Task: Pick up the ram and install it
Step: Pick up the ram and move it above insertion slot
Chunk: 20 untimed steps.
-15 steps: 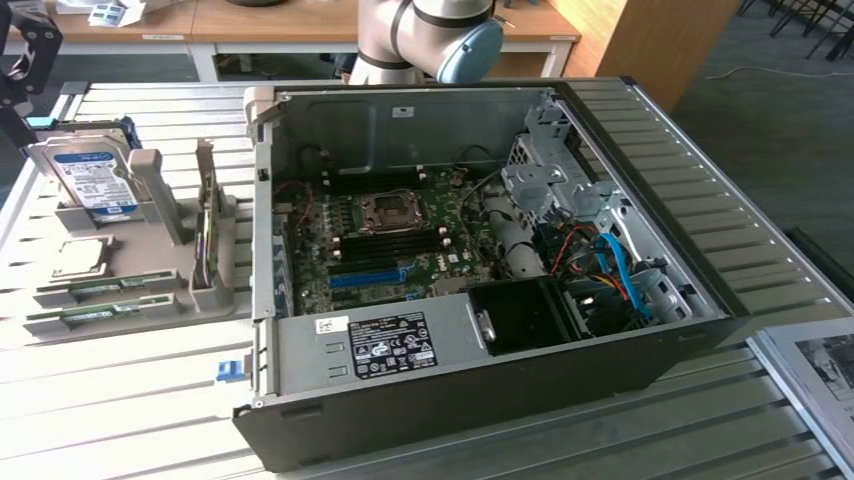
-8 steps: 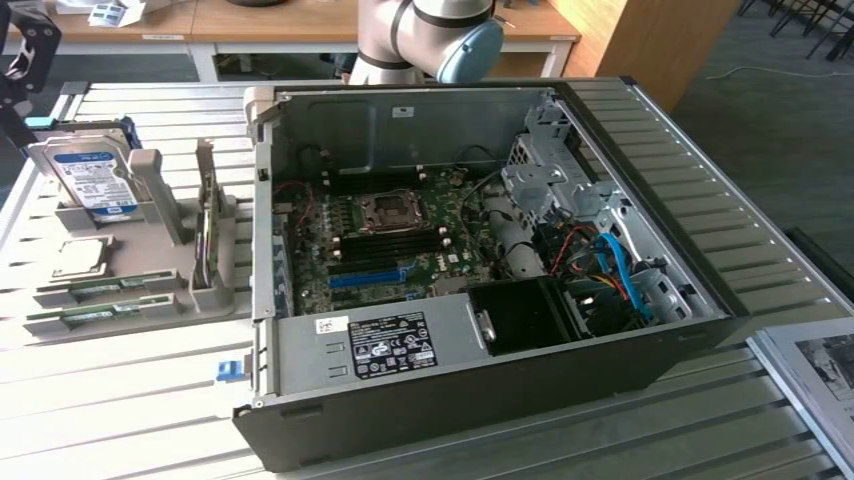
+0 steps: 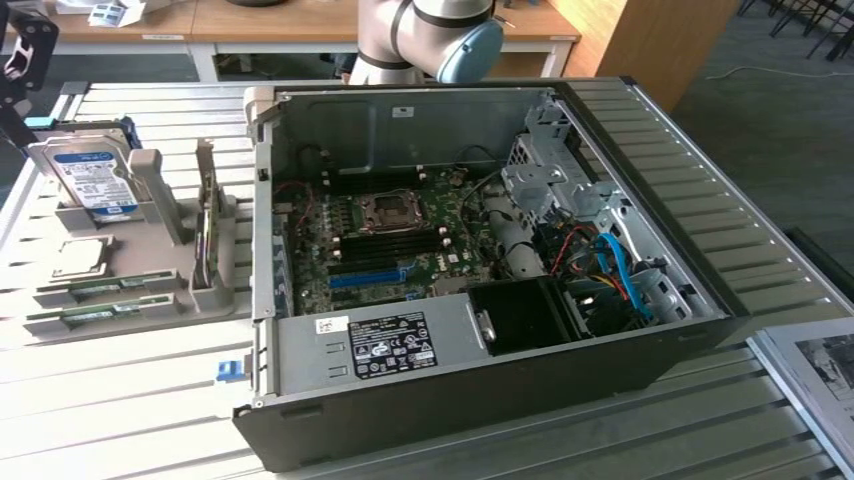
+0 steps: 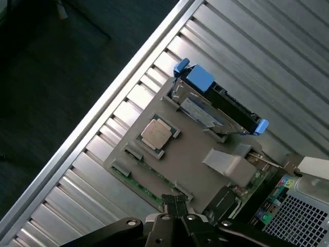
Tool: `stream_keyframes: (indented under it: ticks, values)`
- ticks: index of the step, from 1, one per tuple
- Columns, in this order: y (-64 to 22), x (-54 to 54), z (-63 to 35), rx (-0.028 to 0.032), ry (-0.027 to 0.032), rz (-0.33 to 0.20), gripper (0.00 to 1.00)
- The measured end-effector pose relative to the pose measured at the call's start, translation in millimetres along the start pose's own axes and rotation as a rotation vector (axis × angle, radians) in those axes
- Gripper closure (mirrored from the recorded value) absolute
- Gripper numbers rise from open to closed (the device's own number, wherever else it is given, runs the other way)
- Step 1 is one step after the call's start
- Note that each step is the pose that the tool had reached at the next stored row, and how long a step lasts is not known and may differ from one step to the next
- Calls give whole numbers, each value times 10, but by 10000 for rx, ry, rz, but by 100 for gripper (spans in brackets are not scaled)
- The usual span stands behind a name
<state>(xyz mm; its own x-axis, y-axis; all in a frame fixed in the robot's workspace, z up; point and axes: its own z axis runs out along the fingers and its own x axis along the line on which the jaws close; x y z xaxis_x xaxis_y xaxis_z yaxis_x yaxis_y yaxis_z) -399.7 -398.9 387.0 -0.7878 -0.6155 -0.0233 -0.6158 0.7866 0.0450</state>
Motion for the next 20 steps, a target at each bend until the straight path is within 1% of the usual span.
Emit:
stream_keyframes:
  ticks: [9,20]
  values:
    - [0,0,2,-33,64,-1438,90]
    - [0,0,4,-72,139,-3071,90]
